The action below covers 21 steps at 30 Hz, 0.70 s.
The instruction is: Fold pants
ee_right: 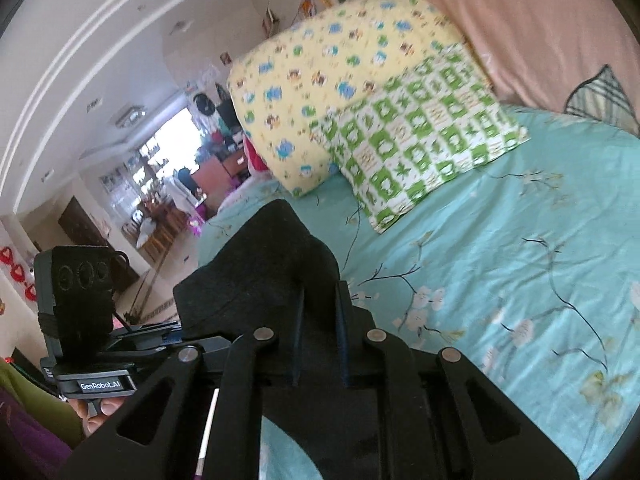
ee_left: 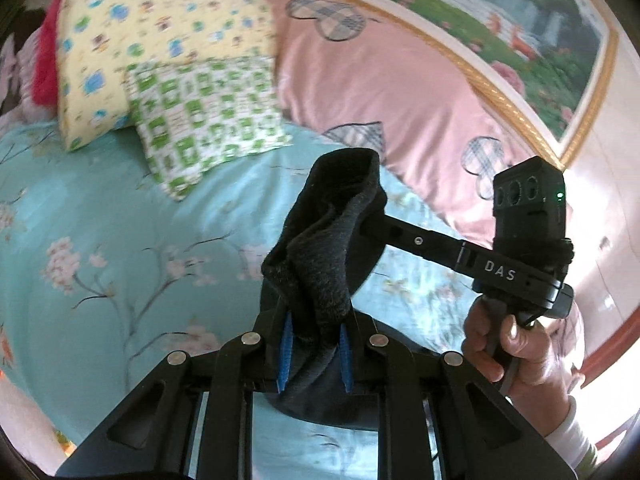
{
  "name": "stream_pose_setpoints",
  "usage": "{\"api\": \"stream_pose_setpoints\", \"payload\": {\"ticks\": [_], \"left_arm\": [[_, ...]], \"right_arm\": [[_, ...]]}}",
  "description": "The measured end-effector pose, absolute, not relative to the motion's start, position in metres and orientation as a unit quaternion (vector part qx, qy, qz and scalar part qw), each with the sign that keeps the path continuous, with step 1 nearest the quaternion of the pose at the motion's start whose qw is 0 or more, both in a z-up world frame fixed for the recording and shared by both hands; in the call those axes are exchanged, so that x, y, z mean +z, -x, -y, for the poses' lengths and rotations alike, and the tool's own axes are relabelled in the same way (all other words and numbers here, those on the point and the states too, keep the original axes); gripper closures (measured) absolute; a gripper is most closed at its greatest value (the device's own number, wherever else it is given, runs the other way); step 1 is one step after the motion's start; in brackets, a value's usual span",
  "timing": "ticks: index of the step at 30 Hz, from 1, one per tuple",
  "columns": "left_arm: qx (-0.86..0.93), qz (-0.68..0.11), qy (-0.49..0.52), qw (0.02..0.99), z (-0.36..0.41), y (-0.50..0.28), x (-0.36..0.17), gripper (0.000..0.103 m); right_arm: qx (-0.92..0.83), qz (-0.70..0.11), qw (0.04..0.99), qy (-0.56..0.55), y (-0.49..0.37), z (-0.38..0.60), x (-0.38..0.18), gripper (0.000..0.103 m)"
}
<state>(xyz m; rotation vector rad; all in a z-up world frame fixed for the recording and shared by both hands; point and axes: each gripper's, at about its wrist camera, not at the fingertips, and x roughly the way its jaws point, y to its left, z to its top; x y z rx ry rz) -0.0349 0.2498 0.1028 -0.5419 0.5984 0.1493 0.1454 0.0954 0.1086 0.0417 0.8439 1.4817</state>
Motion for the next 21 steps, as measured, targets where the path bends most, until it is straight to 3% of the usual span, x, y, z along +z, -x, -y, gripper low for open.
{"api": "stream_pose_setpoints", "payload": {"ticks": [10, 21], "left_arm": [[-0.003, -0.306, 0.212, 0.928, -0.163, 0.017, 0.120, 0.085], [-0.063, -0.346, 0.155, 0.923, -0.077, -0.005, 0.102, 0.085]], "right_arm": [[0.625, -0.357, 0.688, -0.092, -0.156, 0.000, 0.106, 0.092], [0.581, -0.360, 0.713, -0.158, -0.165, 0.090, 0.075, 0.096]]}}
